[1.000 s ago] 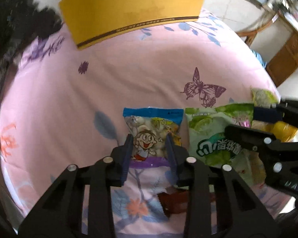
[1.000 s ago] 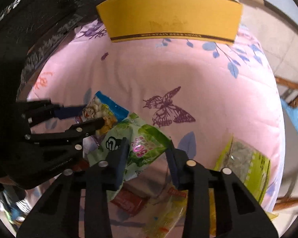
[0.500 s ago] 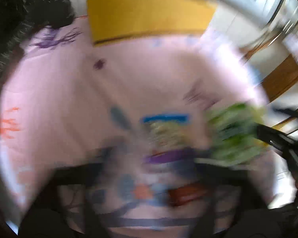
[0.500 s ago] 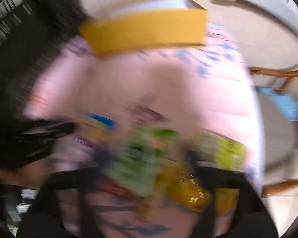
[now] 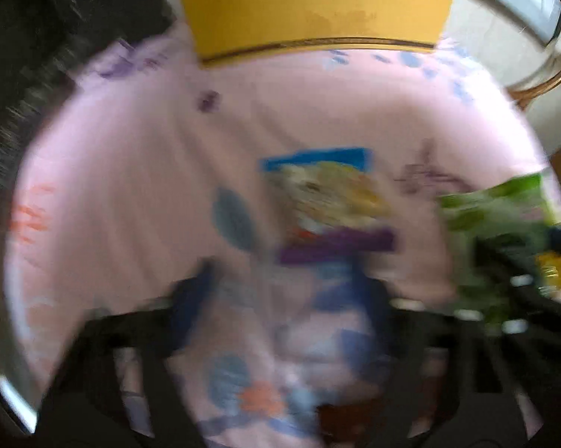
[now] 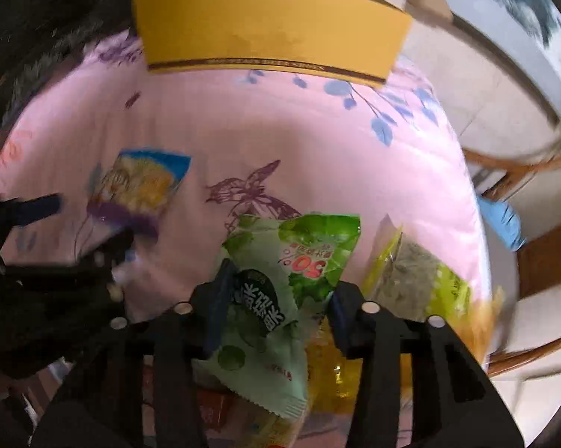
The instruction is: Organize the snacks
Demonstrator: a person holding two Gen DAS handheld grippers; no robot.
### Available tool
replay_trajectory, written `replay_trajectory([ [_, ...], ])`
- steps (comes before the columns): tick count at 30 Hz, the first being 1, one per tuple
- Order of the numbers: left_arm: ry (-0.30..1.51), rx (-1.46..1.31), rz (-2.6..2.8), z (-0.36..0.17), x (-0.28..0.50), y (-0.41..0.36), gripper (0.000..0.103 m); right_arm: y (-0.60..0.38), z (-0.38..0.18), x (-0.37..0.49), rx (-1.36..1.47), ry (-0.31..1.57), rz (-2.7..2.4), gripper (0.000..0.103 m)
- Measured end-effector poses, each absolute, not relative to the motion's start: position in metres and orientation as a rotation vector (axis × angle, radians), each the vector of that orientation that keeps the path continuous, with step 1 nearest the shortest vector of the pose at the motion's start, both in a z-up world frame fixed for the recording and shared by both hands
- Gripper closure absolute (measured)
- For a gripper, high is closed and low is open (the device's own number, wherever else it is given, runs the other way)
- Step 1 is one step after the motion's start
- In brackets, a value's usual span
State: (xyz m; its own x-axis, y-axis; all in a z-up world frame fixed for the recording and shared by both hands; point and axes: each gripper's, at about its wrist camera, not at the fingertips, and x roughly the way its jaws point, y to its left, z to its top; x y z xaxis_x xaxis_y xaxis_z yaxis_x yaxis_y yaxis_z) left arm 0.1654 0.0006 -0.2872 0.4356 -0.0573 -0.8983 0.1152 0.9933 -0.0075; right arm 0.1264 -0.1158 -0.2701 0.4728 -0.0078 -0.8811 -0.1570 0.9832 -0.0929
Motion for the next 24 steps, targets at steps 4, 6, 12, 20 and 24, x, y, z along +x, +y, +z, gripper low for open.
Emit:
replay_trajectory([
  [4, 1.114, 0.072, -0.045, -0.264, 0.16, 0.023, 0.077, -0.136, -0.265, 0.126, 0.02, 1.14, 0.128, 0.077],
  [6, 1.119, 0.008, 0.002, -0.253, 0.161, 0.035, 0.002, -0.148, -0.266, 0.129, 0.11, 1.162, 0.143, 0.078],
  [12, 1.043, 0.093, 0.036, -0.25, 0.203, 0.001, 0.002, -0.168, -0.268, 0.128, 0.216, 1.156, 0.121, 0.063],
  [20, 0.998, 0.276, -0.047, -0.279, 0.212, -0.03, 0.022, -0.163, -0.27, 0.125, 0.098, 1.098, 0.06, 0.001],
  [24, 0.97, 0.343, -0.093, -0.28, 0.206, -0.032, 0.064, -0.136, -0.289, 0.132, 0.046, 1.121, 0.094, 0.004],
])
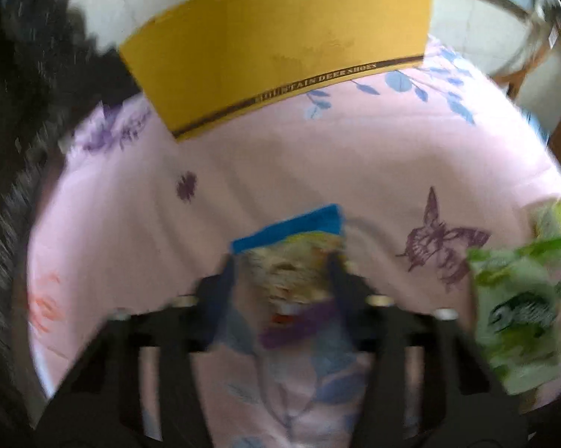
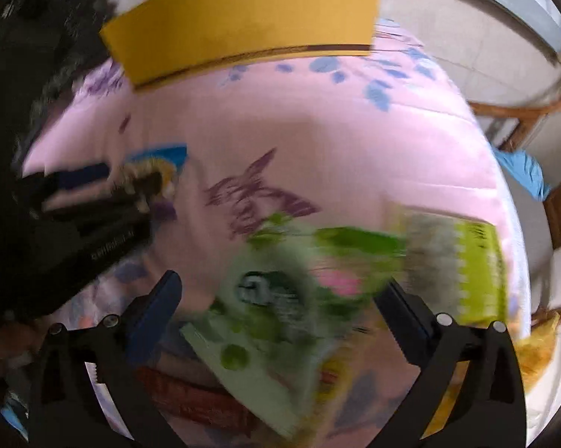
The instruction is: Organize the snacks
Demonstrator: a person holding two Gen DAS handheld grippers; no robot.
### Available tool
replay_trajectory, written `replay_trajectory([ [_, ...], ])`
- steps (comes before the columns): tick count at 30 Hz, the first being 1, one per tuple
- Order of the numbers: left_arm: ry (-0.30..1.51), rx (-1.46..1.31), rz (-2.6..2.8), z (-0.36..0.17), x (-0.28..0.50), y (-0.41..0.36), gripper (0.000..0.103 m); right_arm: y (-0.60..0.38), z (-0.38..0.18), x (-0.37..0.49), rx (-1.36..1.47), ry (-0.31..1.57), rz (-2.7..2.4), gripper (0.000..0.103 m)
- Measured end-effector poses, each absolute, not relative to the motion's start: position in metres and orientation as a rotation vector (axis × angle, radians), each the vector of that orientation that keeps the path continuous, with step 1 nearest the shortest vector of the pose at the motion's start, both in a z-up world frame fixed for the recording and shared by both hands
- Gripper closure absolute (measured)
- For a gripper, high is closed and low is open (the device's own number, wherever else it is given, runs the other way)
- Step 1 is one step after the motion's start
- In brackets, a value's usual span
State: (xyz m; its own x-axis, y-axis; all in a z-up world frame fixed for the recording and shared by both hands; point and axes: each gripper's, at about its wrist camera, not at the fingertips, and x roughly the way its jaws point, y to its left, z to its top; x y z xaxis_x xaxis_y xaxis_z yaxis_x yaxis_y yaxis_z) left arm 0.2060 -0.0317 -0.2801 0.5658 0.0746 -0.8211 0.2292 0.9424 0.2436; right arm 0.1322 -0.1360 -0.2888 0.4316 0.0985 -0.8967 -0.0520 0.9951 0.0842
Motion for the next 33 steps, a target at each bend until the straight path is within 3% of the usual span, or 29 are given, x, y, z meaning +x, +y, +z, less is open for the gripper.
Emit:
replay_trajectory([
  [1, 0.953, 0.413, -0.073, -0.284, 0.205, -0.04, 0.065, -0.128, -0.298, 0.132, -0.001, 1.14, 0.069, 0.015],
  [2, 0.964, 0.419, -0.074, -0.281, 0.207, -0.042, 0.068, -0.121, -0.296, 0.128, -0.025, 1.1, 0.076, 0.039],
  [6, 1.047, 0.241, -0.082, -0.263, 0.222, -0.023, 0.088, -0.121, -0.285, 0.129, 0.049, 1.143, 0.132, 0.064],
  [7, 1.047, 0.232, -0.079, -0.259, 0.222, -0.018, 0.09, -0.127, -0.278, 0.13, 0.059, 1.136, 0.138, 0.078],
  [9, 1.045, 0.202, -0.079, -0.253, 0.223, -0.008, 0.095, -0.14, -0.262, 0.133, 0.092, 1.108, 0.136, 0.078],
  [19, 1.056, 0.127, -0.088, -0.248, 0.217, 0.014, 0.095, -0.185, -0.259, 0.131, 0.231, 1.127, 0.096, 0.078],
  [20, 1.057, 0.134, -0.076, -0.25, 0.22, 0.01, 0.083, -0.188, -0.258, 0.129, 0.266, 1.135, 0.097, 0.078],
  [21, 1.058, 0.154, -0.047, -0.253, 0.223, 0.006, 0.037, -0.19, -0.258, 0.127, 0.292, 1.145, 0.092, 0.078],
  [22, 1.057, 0.183, -0.007, -0.255, 0.226, 0.003, 0.009, -0.191, -0.256, 0.127, 0.307, 1.139, 0.103, 0.078],
  [23, 1.027, 0.239, 0.064, -0.257, 0.228, -0.002, 0.002, -0.19, -0.252, 0.124, 0.308, 1.13, 0.107, 0.078],
  [27, 1.088, 0.348, 0.124, -0.276, 0.238, -0.015, 0.002, -0.197, -0.236, 0.126, 0.368, 1.094, 0.123, 0.078],
  [33, 1.01, 0.367, 0.156, -0.281, 0.239, -0.025, 0.003, -0.21, -0.211, 0.123, 0.395, 0.999, 0.133, 0.078],
])
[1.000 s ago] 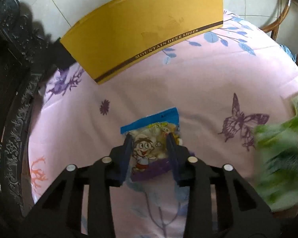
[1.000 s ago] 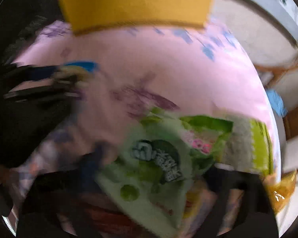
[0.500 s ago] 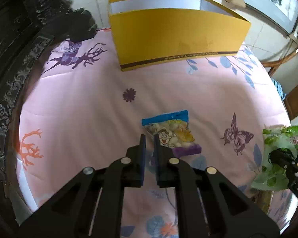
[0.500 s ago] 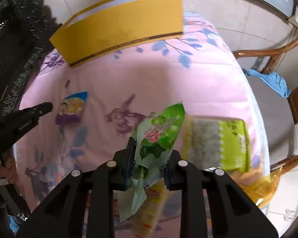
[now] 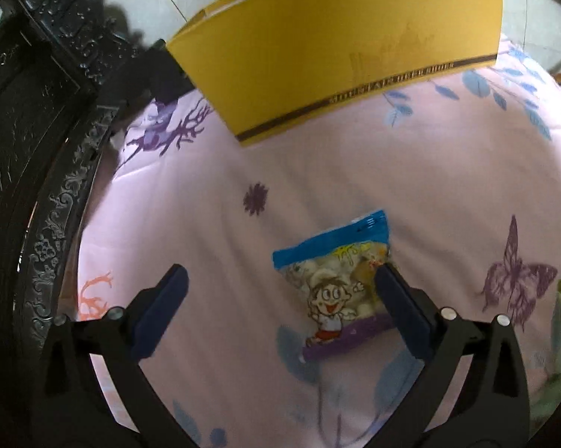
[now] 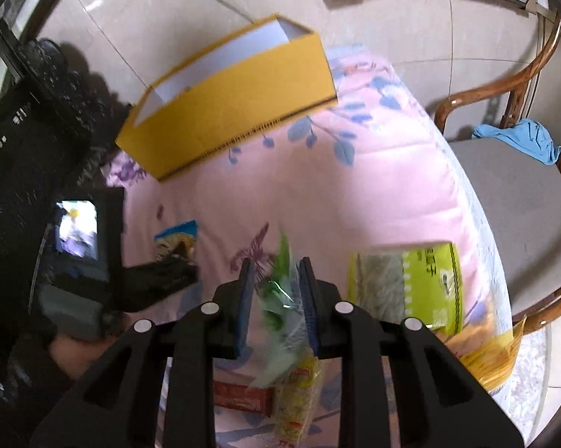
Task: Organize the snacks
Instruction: 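Grasp the blue-topped cartoon pack with the left gripper while the right lifts the green bag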
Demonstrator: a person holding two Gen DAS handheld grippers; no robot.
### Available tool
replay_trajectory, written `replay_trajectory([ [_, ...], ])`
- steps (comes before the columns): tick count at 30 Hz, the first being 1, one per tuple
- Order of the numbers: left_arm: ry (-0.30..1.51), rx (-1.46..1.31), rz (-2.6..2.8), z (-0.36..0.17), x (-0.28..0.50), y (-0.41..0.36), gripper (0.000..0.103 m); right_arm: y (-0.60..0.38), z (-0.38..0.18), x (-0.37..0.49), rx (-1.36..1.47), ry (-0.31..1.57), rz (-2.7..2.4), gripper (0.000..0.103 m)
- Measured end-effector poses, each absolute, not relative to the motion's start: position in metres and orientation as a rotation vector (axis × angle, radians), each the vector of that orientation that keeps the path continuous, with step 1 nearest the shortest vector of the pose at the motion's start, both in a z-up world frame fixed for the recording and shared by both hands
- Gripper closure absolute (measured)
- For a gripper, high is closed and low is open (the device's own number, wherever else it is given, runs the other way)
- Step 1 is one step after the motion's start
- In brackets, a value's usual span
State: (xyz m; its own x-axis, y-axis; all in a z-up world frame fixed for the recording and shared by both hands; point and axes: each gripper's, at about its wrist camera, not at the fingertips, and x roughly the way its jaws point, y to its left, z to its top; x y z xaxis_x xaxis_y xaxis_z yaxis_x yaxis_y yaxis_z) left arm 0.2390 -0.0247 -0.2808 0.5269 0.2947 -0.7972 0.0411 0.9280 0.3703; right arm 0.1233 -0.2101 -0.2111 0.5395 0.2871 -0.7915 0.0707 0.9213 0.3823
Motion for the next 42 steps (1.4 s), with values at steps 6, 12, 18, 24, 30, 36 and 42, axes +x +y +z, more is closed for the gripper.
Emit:
replay_trajectory([
  [6, 1.12, 0.209, 0.087, -0.278, 0.236, -0.02, 0.002, -0.216, -0.201, 0.121, 0.399, 0.955, 0.159, 0.078],
  [12, 1.082, 0.244, 0.083, -0.272, 0.229, -0.034, 0.002, -0.206, -0.232, 0.114, 0.296, 1.061, 0.067, 0.002],
  [18, 1.075, 0.227, 0.105, -0.289, 0.236, -0.044, 0.002, -0.164, -0.274, 0.13, 0.12, 1.081, -0.004, 0.001],
  [24, 1.128, 0.029, 0.005, -0.29, 0.233, -0.019, 0.03, -0.138, -0.289, 0.135, 0.011, 1.138, 0.002, 0.021],
  [30, 1.184, -0.091, -0.087, -0.279, 0.223, -0.001, 0.077, -0.157, -0.265, 0.135, 0.158, 1.194, 0.072, 0.067],
  [36, 1.178, -0.135, -0.156, -0.265, 0.199, 0.013, 0.08, -0.185, -0.237, 0.126, 0.283, 1.17, 0.104, 0.079],
  [42, 1.125, -0.192, -0.168, -0.245, 0.172, 0.04, 0.08, -0.218, -0.208, 0.108, 0.418, 1.131, 0.133, 0.092],
])
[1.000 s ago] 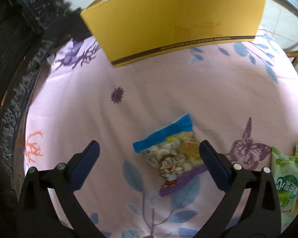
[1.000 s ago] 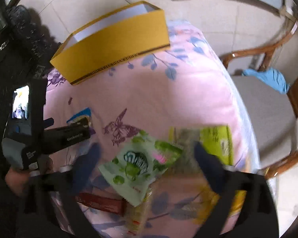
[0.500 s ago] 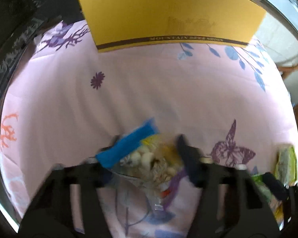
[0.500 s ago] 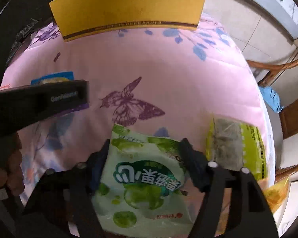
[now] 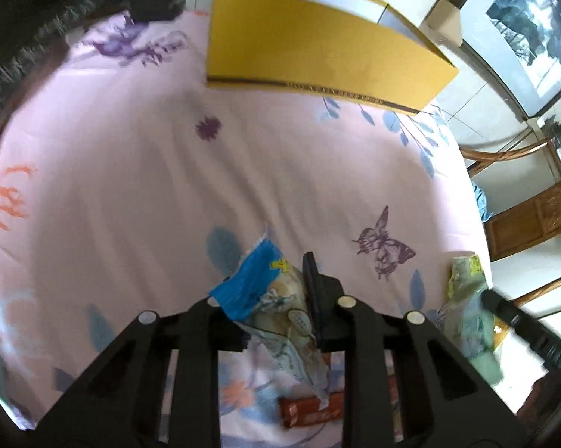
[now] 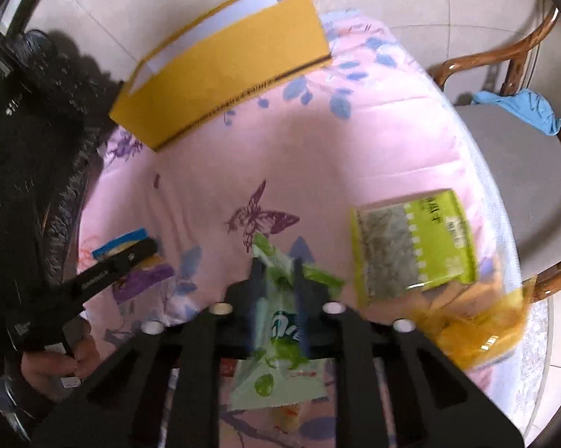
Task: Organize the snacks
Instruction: 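Grasp the blue-topped cartoon pack with the left gripper while the right lifts the green bag, then carry both packs over the yellow box and release them inside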
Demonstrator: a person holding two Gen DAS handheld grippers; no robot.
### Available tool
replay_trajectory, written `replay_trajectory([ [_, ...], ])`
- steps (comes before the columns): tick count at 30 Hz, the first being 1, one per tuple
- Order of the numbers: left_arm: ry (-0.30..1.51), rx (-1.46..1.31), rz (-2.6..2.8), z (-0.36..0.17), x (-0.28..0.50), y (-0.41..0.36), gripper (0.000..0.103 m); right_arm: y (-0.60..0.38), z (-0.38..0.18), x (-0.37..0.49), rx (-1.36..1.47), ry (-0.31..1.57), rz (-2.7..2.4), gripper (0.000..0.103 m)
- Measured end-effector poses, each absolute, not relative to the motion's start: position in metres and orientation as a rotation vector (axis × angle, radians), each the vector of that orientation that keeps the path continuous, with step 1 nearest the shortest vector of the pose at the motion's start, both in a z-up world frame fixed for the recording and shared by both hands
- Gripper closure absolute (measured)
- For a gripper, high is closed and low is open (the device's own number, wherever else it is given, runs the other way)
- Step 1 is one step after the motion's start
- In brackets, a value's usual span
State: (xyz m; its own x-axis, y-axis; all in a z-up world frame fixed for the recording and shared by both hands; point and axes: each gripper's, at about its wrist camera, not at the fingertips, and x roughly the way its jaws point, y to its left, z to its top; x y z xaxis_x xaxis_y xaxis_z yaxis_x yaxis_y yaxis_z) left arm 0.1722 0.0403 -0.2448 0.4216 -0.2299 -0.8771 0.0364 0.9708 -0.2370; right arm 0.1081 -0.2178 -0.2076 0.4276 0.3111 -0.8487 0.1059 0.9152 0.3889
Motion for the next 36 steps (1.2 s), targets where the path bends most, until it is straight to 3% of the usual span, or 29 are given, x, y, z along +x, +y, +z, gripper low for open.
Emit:
replay_trajectory([
  [6, 1.066, -0.276, -0.202, -0.217, 0.159, 0.061, 0.08, -0.223, -0.175, 0.102, 0.471, 1.062, 0.178, 0.095],
  [8, 1.043, -0.271, -0.211, -0.208, 0.155, 0.063, 0.08, -0.219, -0.167, 0.1, 0.434, 1.035, 0.185, 0.091],
  [9, 1.04, -0.256, -0.197, -0.205, 0.154, 0.064, 0.08, -0.209, -0.165, 0.101, 0.353, 1.019, 0.196, 0.08],
  [10, 1.043, -0.252, -0.188, -0.204, 0.153, 0.066, 0.08, -0.192, -0.169, 0.099, 0.147, 1.021, 0.175, 0.025],
  [11, 1.044, -0.256, -0.183, -0.203, 0.152, 0.067, 0.08, -0.175, -0.177, 0.096, -0.019, 1.031, 0.131, 0.002],
  [13, 1.044, -0.272, -0.174, -0.202, 0.152, 0.072, 0.08, -0.148, -0.2, 0.087, -0.195, 1.011, 0.081, 0.001],
  [18, 1.062, -0.26, -0.161, -0.204, 0.147, 0.075, 0.08, -0.142, -0.262, 0.105, 0.13, 1.226, 0.041, 0.001],
  [20, 1.065, -0.271, -0.157, -0.205, 0.146, 0.075, 0.08, -0.135, -0.284, 0.108, 0.052, 1.267, -0.052, 0.002],
  [21, 1.069, -0.274, -0.161, -0.206, 0.146, 0.075, 0.08, -0.133, -0.281, 0.106, 0.059, 1.224, -0.039, 0.01],
  [23, 1.078, -0.268, -0.151, -0.208, 0.147, 0.075, 0.08, -0.133, -0.274, 0.105, 0.056, 1.215, -0.024, 0.04],
  [25, 1.08, -0.273, -0.156, -0.209, 0.148, 0.075, 0.08, -0.139, -0.261, 0.107, 0.104, 1.204, 0.05, 0.056],
  [32, 1.042, -0.239, -0.206, -0.194, 0.159, 0.061, 0.081, -0.161, -0.209, 0.117, 0.209, 1.1, 0.11, 0.056],
  [36, 1.018, -0.199, -0.177, -0.179, 0.169, 0.062, 0.077, -0.174, -0.151, 0.132, 0.196, 0.93, 0.116, 0.056],
])
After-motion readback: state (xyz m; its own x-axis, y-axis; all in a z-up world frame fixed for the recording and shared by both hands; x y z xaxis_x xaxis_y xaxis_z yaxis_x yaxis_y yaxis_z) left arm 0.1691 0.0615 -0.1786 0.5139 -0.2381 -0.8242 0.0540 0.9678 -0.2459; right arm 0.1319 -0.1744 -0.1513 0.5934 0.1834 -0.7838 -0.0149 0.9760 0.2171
